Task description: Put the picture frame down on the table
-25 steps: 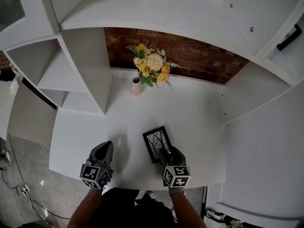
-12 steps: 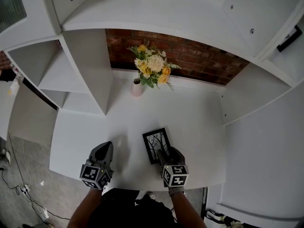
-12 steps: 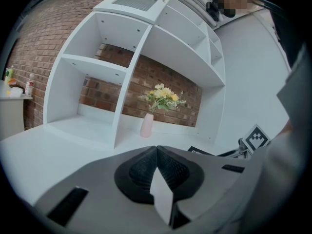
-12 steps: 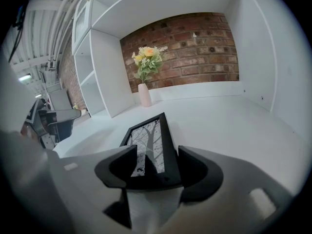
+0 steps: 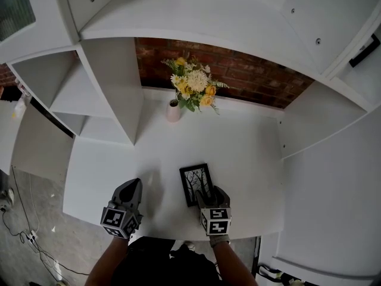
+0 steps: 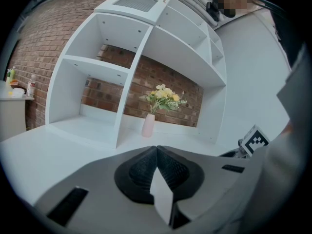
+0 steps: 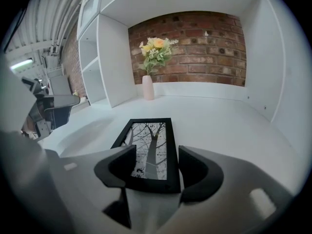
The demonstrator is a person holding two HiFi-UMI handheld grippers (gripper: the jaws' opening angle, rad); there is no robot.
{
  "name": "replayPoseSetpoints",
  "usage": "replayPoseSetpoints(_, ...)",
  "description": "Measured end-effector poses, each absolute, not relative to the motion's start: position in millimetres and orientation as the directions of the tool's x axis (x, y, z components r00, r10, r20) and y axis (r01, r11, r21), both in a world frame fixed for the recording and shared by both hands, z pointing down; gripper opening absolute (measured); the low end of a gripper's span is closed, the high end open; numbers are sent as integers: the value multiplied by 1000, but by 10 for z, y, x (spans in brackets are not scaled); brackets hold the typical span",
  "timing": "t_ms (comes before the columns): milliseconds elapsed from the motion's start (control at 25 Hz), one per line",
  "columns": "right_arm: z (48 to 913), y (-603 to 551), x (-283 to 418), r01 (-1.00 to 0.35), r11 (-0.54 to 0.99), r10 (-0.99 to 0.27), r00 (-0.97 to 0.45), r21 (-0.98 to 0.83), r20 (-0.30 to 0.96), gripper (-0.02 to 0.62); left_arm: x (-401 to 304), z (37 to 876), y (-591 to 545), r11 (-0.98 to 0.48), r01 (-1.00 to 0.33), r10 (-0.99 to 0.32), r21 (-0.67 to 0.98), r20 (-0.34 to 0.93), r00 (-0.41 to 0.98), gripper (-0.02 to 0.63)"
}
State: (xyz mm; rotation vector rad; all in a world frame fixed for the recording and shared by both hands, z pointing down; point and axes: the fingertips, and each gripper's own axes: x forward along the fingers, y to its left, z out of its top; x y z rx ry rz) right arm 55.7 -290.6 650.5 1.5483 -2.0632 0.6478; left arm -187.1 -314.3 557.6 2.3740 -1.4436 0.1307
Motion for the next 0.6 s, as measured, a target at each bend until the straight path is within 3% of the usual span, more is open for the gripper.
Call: replayPoseSetpoints(600,6409,-2898,642,-958,225,-772,-288,-180,566,268,-1813,5544,-3043,-410,-877,-847,250,254,467,3)
